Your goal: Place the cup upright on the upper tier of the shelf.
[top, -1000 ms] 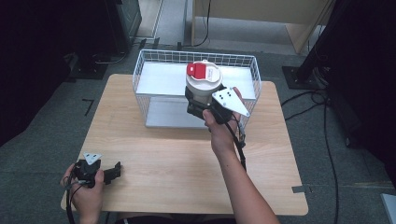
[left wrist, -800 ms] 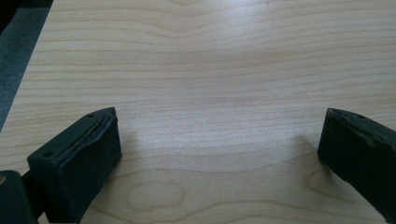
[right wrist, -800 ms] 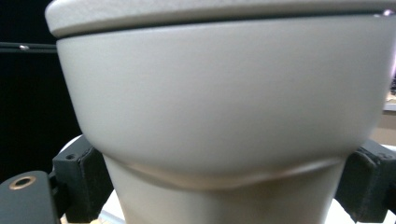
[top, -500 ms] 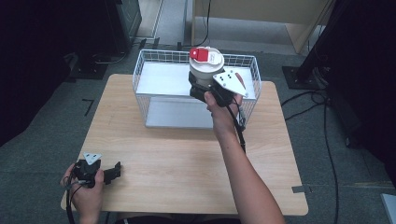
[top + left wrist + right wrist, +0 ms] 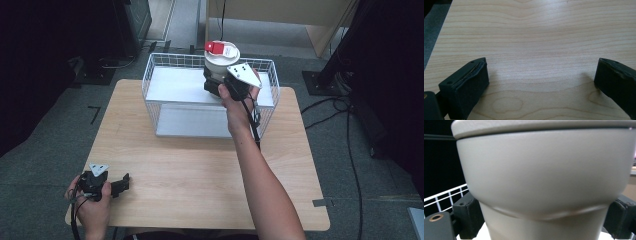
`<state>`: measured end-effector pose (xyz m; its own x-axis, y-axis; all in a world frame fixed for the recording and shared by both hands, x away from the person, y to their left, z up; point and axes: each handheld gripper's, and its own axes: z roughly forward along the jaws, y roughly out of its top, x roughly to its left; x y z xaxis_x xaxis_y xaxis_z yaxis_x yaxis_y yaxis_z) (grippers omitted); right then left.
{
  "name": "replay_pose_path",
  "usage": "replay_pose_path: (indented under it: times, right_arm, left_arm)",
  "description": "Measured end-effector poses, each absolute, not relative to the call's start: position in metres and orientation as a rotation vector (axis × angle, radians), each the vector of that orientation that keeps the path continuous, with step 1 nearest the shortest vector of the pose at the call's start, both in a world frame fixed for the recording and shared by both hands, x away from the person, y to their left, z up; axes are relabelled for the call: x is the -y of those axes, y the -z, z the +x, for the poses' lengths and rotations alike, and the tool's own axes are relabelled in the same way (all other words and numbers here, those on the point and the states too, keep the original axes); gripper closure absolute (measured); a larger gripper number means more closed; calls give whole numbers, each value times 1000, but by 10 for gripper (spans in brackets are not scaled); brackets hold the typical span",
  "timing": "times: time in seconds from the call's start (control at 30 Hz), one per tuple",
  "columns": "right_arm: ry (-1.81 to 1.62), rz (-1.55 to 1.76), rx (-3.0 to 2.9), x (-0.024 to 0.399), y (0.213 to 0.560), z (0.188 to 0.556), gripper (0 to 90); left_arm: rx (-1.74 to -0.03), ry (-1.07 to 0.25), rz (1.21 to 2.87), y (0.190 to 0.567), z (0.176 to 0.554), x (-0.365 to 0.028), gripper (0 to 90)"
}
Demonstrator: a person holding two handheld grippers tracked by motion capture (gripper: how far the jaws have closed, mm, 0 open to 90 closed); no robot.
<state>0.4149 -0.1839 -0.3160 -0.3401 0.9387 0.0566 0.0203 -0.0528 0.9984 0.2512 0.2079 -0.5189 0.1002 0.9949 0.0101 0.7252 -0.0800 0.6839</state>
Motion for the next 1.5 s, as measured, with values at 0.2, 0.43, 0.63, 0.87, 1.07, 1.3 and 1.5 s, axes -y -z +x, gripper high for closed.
replay_pose_path:
  times: [0.2, 0.43, 0.63, 0.87, 1.07, 1.3, 1.5]
  right_arm:
    - [-1490, 1109, -1440, 183, 317, 430, 91]
    - [-1485, 1126, -1448, 180, 319, 443, 91]
    - [-1483, 1116, -1452, 178, 320, 444, 91]
    - [-1480, 1144, -1474, 180, 319, 442, 92]
    - [-1476, 1149, -1522, 183, 315, 438, 78]
    - [-1503, 1176, -1565, 189, 315, 438, 0]
    - [-1491, 1161, -1567, 192, 316, 435, 56]
  left_arm:
    - [-1677, -675, 1862, 519, 251, -208, 0]
    - [-1678, -675, 1860, 519, 251, -208, 0]
    - [-1678, -675, 1860, 519, 251, -208, 0]
    - [-1678, -675, 1860, 519, 251, -208, 0]
    - [-1677, -675, 1862, 519, 251, -208, 0]
    - [-1677, -676, 1862, 519, 251, -208, 0]
    - [-1677, -676, 1862, 519, 251, -208, 0]
